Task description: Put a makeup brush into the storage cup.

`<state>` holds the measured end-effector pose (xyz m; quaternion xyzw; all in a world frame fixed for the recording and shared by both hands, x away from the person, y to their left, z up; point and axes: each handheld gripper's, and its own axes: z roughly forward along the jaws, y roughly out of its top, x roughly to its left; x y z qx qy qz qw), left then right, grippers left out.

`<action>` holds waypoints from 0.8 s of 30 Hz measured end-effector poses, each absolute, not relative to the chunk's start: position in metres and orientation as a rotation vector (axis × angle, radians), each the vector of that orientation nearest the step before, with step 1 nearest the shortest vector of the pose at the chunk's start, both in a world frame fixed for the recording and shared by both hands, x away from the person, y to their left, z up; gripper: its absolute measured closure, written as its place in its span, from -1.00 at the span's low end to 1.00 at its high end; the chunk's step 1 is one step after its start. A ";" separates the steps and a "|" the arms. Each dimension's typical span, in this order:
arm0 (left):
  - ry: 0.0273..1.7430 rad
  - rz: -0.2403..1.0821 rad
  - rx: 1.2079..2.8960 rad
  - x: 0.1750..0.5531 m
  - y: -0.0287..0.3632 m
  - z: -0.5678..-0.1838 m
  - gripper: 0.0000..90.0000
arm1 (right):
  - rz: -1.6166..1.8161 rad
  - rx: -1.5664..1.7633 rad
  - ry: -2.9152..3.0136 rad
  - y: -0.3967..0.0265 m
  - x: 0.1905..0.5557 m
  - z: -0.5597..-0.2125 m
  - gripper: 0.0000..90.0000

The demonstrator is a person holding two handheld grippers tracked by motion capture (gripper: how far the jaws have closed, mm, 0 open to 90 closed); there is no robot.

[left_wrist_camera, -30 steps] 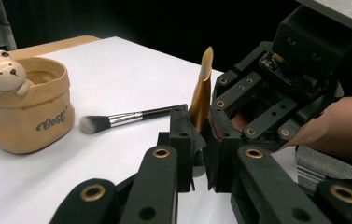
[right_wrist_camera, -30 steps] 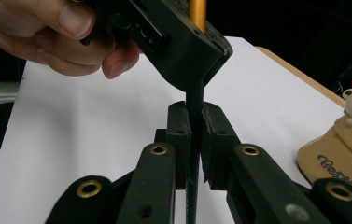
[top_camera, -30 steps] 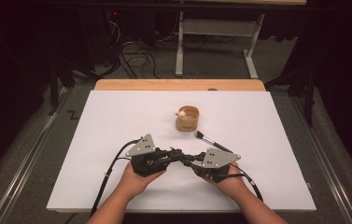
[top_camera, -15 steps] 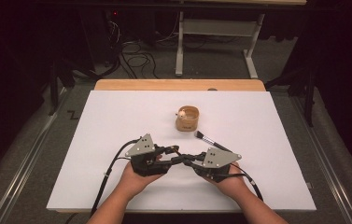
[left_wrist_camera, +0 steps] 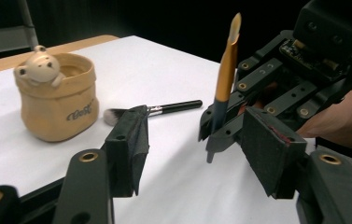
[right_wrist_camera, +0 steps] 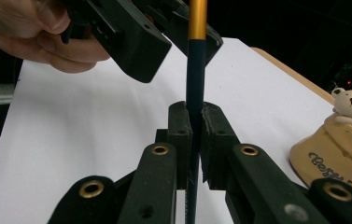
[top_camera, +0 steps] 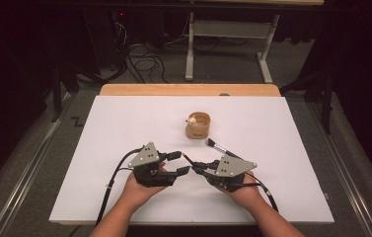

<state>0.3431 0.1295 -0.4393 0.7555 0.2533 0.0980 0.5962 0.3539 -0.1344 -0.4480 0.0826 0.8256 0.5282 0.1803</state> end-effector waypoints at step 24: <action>0.770 0.400 1.740 0.337 0.184 -0.453 -0.39 | 1.556 0.352 2.247 -0.155 0.363 -0.437 0.88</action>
